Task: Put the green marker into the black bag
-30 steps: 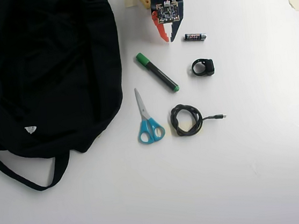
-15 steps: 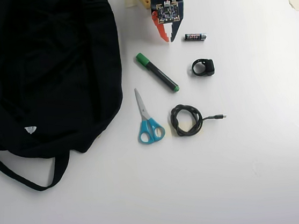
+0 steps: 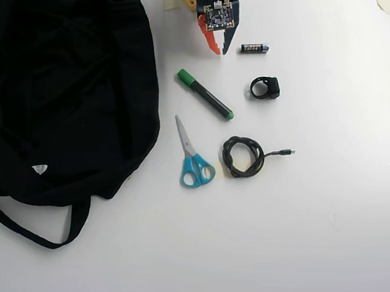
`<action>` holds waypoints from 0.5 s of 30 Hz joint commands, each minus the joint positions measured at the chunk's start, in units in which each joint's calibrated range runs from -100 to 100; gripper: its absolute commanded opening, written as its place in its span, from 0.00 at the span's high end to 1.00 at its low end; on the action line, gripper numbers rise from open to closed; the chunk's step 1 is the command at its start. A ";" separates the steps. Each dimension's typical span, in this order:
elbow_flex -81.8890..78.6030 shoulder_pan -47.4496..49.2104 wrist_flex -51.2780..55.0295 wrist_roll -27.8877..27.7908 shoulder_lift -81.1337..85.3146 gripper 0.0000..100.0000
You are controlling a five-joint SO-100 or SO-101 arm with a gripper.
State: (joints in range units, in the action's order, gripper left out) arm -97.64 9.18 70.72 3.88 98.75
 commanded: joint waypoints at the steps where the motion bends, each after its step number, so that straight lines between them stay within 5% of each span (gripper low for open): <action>1: -1.64 -0.28 1.12 -0.26 0.75 0.98; 15: -1.37 -0.28 1.03 0.10 0.66 0.98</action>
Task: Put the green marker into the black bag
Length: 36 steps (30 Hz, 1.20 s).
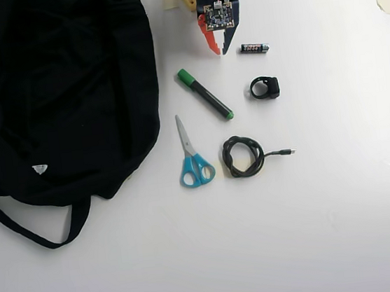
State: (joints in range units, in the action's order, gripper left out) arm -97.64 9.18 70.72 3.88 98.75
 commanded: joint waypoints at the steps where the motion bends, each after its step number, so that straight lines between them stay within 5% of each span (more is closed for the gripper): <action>1: -0.74 -0.21 0.77 0.31 0.58 0.97; 9: 9.05 0.31 -17.31 0.31 -4.98 0.92; 21: 31.24 -0.28 -47.72 0.31 -38.84 0.82; 36: 67.27 -2.30 -50.73 -0.32 -66.14 0.82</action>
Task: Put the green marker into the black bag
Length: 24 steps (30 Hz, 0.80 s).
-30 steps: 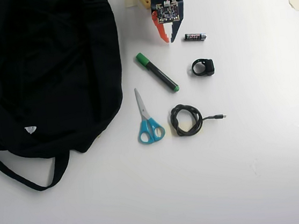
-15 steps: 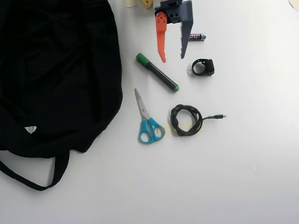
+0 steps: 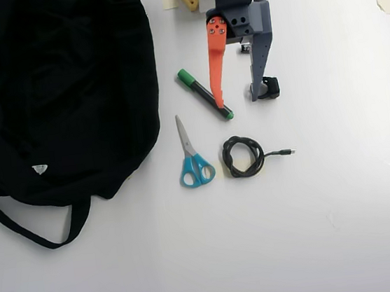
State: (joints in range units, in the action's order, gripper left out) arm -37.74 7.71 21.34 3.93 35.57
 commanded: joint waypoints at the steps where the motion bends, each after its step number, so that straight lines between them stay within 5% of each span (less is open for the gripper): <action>1: 8.98 -1.06 -1.79 -0.37 -4.21 0.82; 12: 31.00 -0.39 -5.75 -5.24 -20.89 0.82; 24: 36.57 -0.31 -10.06 0.16 -30.35 0.82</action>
State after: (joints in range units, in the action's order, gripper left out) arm -3.30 6.98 12.32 3.49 4.28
